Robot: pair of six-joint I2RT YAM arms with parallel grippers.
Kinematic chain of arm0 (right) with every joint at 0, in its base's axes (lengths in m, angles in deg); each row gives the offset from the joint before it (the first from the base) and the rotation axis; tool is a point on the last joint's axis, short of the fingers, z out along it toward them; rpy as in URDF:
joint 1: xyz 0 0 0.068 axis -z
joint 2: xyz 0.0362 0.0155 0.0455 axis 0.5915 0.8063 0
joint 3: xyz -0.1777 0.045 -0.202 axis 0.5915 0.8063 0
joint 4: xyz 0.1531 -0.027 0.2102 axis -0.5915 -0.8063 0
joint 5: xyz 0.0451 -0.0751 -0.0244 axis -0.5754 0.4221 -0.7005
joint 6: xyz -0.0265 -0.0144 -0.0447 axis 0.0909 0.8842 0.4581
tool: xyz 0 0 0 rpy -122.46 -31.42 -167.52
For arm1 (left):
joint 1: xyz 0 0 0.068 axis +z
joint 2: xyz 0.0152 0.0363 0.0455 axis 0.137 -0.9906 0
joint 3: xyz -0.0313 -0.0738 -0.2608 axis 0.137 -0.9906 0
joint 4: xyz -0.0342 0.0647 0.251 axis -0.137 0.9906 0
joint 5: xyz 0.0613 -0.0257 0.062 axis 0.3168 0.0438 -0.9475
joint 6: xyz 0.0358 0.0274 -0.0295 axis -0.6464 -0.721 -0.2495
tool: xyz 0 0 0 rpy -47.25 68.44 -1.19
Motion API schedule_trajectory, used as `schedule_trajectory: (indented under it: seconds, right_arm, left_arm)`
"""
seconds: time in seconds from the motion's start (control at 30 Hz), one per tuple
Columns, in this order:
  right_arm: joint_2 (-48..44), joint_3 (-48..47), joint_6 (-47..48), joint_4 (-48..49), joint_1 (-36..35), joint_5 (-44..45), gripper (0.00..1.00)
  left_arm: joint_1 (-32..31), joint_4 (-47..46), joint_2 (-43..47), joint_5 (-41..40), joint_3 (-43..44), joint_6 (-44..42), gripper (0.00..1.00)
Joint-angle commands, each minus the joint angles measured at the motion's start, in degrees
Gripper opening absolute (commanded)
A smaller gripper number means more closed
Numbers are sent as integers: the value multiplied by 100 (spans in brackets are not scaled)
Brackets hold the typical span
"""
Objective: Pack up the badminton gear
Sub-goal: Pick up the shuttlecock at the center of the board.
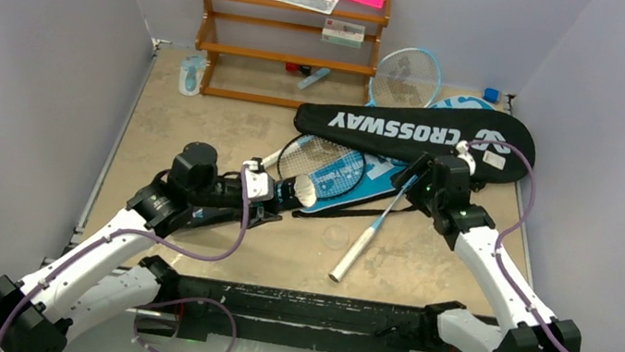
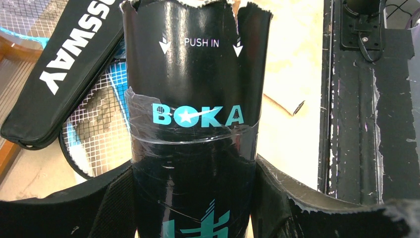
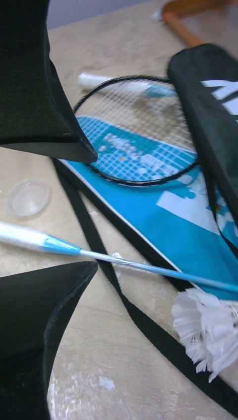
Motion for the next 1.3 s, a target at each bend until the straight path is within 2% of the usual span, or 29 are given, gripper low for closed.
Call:
schedule_trajectory:
  seconds: [0.0, 0.17, 0.3, 0.4, 0.47, 0.6, 0.8, 0.87, 1.0, 1.1, 1.2, 1.27]
  right_arm:
    - [58, 193, -1383, 1295, 190, 651, 74]
    - [621, 34, -2097, 1376, 323, 1425, 73]
    - [1110, -368, -2671, 720, 456, 1831, 74]
    - [1332, -487, -2979, 332, 503, 2056, 89]
    - [1375, -391, -3105, 366, 529, 2156, 93]
    - [1411, -53, -3123, 891, 642, 2236, 91]
    - [1874, -57, -3244, 1230, 908, 1983, 86]
    - [1996, 42, -3331, 1625, 980, 1934, 84]
    - [2303, -36, -3352, 1970, 1113, 1850, 79]
    - [2489, -123, -3301, 2120, 1176, 1787, 71]
    - [2598, -125, -3250, 2282, 1208, 1714, 56]
    - [2634, -138, -3260, 2283, 1219, 1686, 39]
  left_arm:
    - [31, -83, 39, -94, 236, -1, 48]
    - [27, -78, 49, -120, 228, -9, 48]
    - [29, -53, 20, -153, 228, -8, 48]
    - [27, -51, -2, -166, 236, -10, 48]
    - [33, -47, -19, -182, 245, -8, 48]
    - [27, -38, -29, -193, 245, -9, 48]
    - [27, -39, -13, -216, 245, -3, 48]
    - [27, -38, -19, -234, 245, -7, 48]
    - [27, -38, -38, -239, 245, -9, 48]
    - [32, -30, -48, -245, 245, -4, 48]
    - [34, -35, -37, -255, 245, -18, 48]
    - [33, -25, -36, -263, 245, -17, 48]
